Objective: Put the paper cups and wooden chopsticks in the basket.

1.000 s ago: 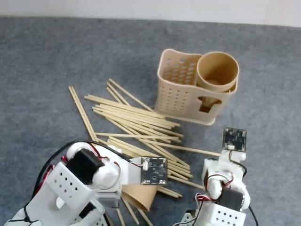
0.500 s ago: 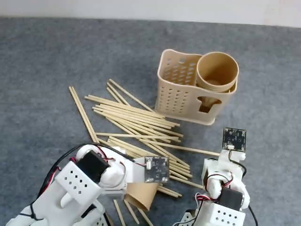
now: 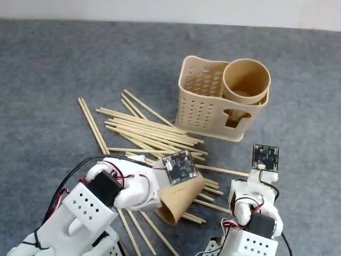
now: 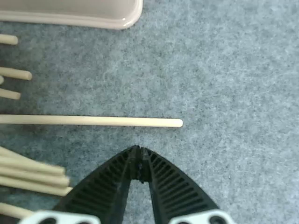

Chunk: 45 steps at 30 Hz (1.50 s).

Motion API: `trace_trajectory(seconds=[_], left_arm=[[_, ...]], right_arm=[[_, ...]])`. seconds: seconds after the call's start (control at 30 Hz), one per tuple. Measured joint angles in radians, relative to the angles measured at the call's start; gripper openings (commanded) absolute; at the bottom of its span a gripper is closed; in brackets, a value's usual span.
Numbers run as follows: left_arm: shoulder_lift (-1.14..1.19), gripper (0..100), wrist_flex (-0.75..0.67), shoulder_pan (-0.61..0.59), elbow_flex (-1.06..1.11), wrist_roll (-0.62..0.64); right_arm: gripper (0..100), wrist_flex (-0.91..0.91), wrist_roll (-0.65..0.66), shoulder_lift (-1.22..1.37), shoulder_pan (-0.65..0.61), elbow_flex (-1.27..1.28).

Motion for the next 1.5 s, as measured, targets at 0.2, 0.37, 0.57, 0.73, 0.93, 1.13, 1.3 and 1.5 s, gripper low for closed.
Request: trace_trajectory(seconds=[0.2,0.37,0.57,0.73,0.93,1.13,1.3,1.5], left_arm=[[0.0,26,-0.11,-0.002,0.0,0.118],[0.0,26,-0.195,-0.002,0.0,0.199],[0.0,26,-0.224,0.028,0.012,0.213],[0.002,26,-0.262,0.124,0.066,0.213],[0.002,26,-0.351,0.204,0.126,0.213],[0.002,20,-0.377,0.273,0.132,0.213],[0.002,7,-0.377,0.31,0.132,0.213],[0.002,1,-0.377,0.316,0.132,0.213]], right_arm=[[0.5,0.0,0.0,0.0,0.0,0.0],[0.5,0.0,0.0,0.0,0.0,0.0],[0.5,0.0,0.0,0.0,0.0,0.0],[0.5,0.0,0.0,0.0,0.0,0.0],[0.5,0.0,0.0,0.0,0.002,0.0],[0.5,0.0,0.0,0.0,0.003,0.0],[0.5,0.0,0.0,0.0,0.003,0.0],[0.5,0.0,0.0,0.0,0.0,0.0]])
